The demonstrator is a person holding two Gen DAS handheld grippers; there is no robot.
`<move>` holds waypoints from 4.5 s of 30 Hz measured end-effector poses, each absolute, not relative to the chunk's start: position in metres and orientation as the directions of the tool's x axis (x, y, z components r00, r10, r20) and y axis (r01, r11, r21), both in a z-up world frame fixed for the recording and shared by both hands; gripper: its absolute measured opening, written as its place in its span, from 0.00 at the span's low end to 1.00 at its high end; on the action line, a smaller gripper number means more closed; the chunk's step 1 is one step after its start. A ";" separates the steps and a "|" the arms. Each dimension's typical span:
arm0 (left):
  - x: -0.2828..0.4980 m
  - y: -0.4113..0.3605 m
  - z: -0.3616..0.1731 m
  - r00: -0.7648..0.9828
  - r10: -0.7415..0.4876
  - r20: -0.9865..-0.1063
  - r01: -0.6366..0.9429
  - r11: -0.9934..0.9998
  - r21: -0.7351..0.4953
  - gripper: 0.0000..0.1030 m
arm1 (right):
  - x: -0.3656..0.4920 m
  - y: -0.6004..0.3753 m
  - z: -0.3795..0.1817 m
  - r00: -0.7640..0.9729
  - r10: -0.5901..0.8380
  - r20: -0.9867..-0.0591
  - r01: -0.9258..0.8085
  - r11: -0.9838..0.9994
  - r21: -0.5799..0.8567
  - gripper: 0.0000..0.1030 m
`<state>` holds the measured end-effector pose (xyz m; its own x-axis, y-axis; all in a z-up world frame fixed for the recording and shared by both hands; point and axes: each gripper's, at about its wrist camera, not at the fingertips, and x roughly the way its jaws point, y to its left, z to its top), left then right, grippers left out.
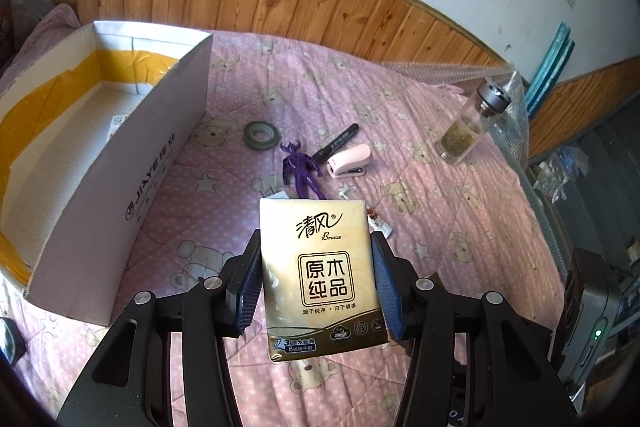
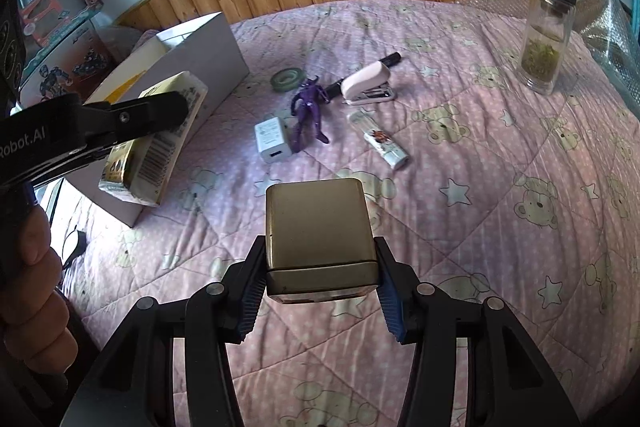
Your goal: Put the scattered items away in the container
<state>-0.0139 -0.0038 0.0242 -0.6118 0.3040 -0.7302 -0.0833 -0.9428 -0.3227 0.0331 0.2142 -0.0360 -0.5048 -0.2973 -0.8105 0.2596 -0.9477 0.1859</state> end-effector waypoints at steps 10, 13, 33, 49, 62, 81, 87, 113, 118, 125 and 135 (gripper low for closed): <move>-0.004 -0.023 0.041 -0.634 0.317 -0.705 -0.075 -0.933 -0.352 0.51 | 0.047 0.185 -0.013 -0.520 -0.325 -0.790 0.309 -0.934 0.181 0.50; -0.003 -0.029 0.045 -0.640 0.324 -0.697 -0.072 -0.928 -0.365 0.51 | 0.051 0.179 -0.009 -0.524 -0.331 -0.785 0.318 -0.931 0.180 0.50; 0.000 -0.068 0.065 -0.671 0.358 -0.649 -0.035 -0.890 -0.455 0.51 | 0.051 0.136 0.015 -0.525 -0.386 -0.759 0.384 -0.903 0.194 0.50; -0.008 -0.124 0.075 -0.706 0.353 -0.614 0.045 -0.843 -0.536 0.51 | 0.033 0.099 0.044 -0.539 -0.437 -0.720 0.443 -0.874 0.200 0.50; -0.012 -0.168 0.079 -0.728 0.331 -0.600 0.102 -0.814 -0.572 0.51 | 0.017 0.062 0.061 -0.529 -0.479 -0.700 0.498 -0.844 0.200 0.50; -0.022 -0.225 0.074 -0.732 0.248 -0.635 0.206 -0.808 -0.553 0.51 | -0.011 0.014 0.079 -0.506 -0.526 -0.684 0.574 -0.797 0.188 0.50; -0.028 -0.238 0.071 -0.723 0.224 -0.654 0.232 -0.813 -0.534 0.51 | -0.020 0.002 0.081 -0.494 -0.534 -0.686 0.591 -0.785 0.185 0.50; -0.086 -0.267 0.037 -0.613 0.171 -0.772 0.327 -0.834 -0.444 0.51 | -0.097 -0.044 0.073 -0.389 -0.543 -0.744 0.596 -0.764 0.247 0.50; -0.095 -0.271 0.027 -0.585 0.173 -0.792 0.352 -0.826 -0.440 0.51 | -0.117 -0.052 0.070 -0.352 -0.541 -0.764 0.583 -0.765 0.273 0.50; -0.103 -0.273 0.019 -0.554 0.150 -0.819 0.377 -0.832 -0.407 0.51 | -0.148 -0.067 0.066 -0.299 -0.536 -0.789 0.551 -0.772 0.316 0.50; -0.112 -0.273 0.009 -0.520 0.170 -0.837 0.396 -0.820 -0.413 0.51 | -0.189 -0.096 0.044 -0.230 -0.507 -0.831 0.501 -0.794 0.346 0.50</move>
